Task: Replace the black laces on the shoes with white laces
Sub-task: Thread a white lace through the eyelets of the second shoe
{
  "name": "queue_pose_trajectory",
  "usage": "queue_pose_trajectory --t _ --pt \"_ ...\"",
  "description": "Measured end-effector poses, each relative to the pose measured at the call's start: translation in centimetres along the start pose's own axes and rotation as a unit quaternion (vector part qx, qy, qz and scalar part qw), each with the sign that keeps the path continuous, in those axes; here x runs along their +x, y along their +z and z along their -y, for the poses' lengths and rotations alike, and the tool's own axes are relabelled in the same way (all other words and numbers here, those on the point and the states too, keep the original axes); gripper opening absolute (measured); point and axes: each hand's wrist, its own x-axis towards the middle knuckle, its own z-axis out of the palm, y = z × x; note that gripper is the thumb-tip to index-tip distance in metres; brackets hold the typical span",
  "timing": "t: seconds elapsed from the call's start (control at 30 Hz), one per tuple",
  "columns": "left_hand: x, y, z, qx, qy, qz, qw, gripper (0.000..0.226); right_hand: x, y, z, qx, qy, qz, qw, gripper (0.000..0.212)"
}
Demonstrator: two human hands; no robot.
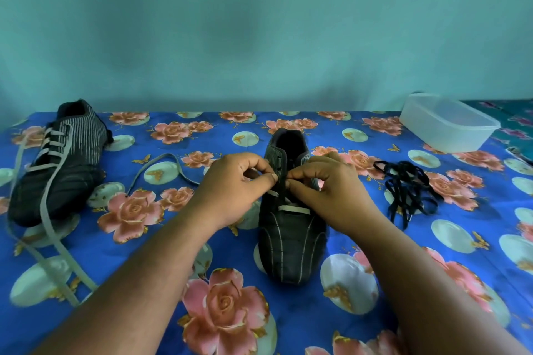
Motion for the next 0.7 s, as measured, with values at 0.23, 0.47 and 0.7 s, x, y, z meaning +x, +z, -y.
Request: queue_pose_trajectory --t 0.23,0.47,0.7 --pt "0.1 -1.1 0.2 -0.067 -0.064 0.022 0.995 0.004 0.3 -0.7 -2.8 -0.052 0.026 -0.022 0.998 0.032" --pt "0.6 -2.0 1.1 -0.108 -0.094 0.027 0.989 0.014 0.2 -0.6 -3.2 0.037 0.044 0.024 0.998 0.034" --pt "1.4 -3.4 1.9 -0.078 -0.126 -0.116 0.982 0.018 0.3 -0.9 -3.2 0.072 0.054 0.036 0.995 0.033"
